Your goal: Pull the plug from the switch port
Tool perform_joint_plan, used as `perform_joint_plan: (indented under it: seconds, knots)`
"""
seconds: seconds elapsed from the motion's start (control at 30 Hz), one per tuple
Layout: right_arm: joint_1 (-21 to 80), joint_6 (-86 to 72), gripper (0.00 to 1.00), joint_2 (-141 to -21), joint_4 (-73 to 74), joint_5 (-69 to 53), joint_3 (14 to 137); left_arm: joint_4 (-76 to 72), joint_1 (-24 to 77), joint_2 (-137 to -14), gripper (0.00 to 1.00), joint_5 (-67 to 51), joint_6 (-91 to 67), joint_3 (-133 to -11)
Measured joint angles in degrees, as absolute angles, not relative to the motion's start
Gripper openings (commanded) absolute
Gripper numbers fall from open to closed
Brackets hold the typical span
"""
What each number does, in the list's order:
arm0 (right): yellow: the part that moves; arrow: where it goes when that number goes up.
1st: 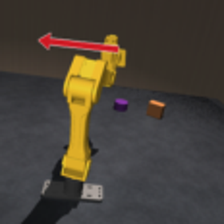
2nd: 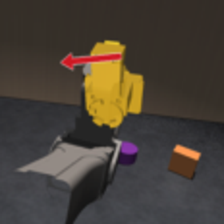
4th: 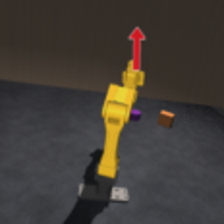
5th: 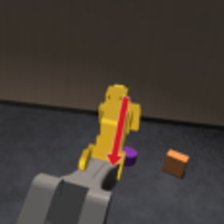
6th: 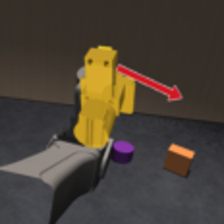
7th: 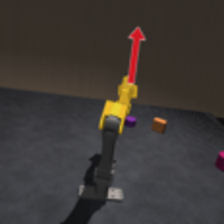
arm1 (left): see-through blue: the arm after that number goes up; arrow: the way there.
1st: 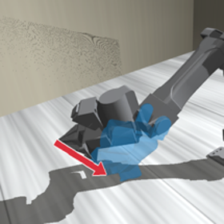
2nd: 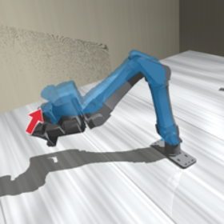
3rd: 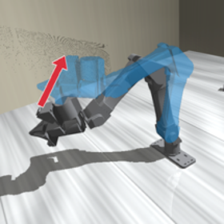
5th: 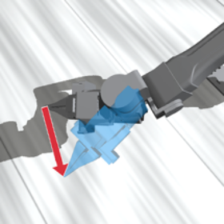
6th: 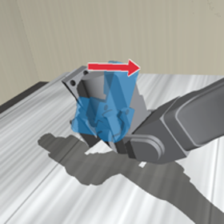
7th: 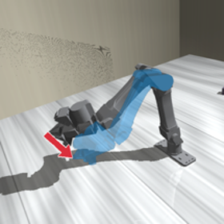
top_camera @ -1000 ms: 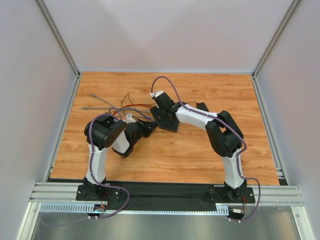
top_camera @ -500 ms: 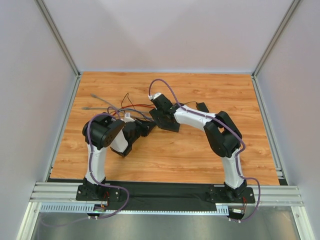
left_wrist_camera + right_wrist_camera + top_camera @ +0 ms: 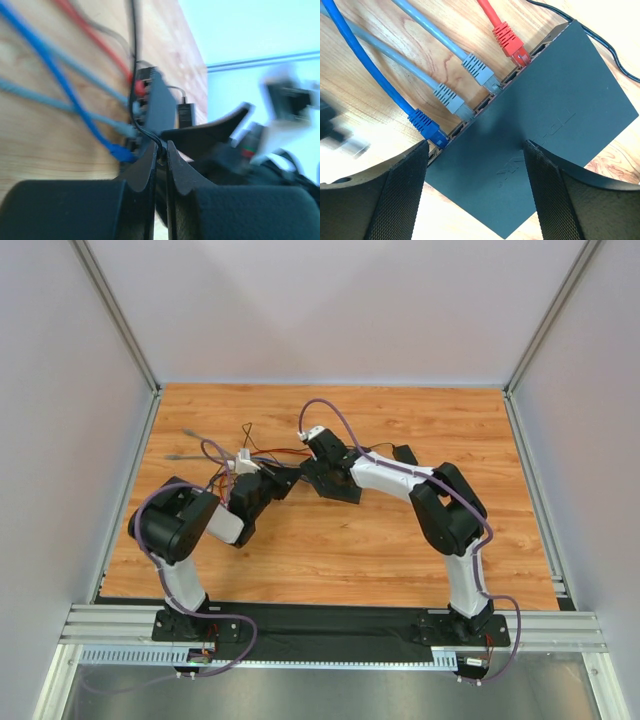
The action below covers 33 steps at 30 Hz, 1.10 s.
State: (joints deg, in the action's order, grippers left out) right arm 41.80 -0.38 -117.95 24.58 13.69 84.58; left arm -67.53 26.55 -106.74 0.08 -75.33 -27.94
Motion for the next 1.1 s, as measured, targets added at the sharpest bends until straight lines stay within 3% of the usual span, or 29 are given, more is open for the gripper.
perform_joint_plan:
  seconds: [0.23,0.43,0.63,0.83,1.1]
  knots:
    - [40.49,-1.21,0.78,-117.1,23.49,11.38,83.57,-47.55,26.15,-83.79,0.0,2.48,-61.19,-28.42]
    - [38.74,-2.44,0.78,-116.44,22.85,8.84,82.96,-24.91,24.86,-66.76,0.0,5.32,-47.37,-37.41]
    - [38.02,-4.05,0.79,-115.04,20.4,6.79,80.88,-12.25,18.5,-64.58,0.0,3.22,-39.33,-42.41]
    - [37.28,-6.83,0.79,-111.81,15.05,5.43,75.46,-3.49,18.22,-61.39,0.0,4.27,-35.51,-41.93]
    - [34.61,-13.41,0.79,-104.07,7.86,4.69,64.31,7.75,16.73,-55.83,0.0,18.72,-37.12,-41.85]
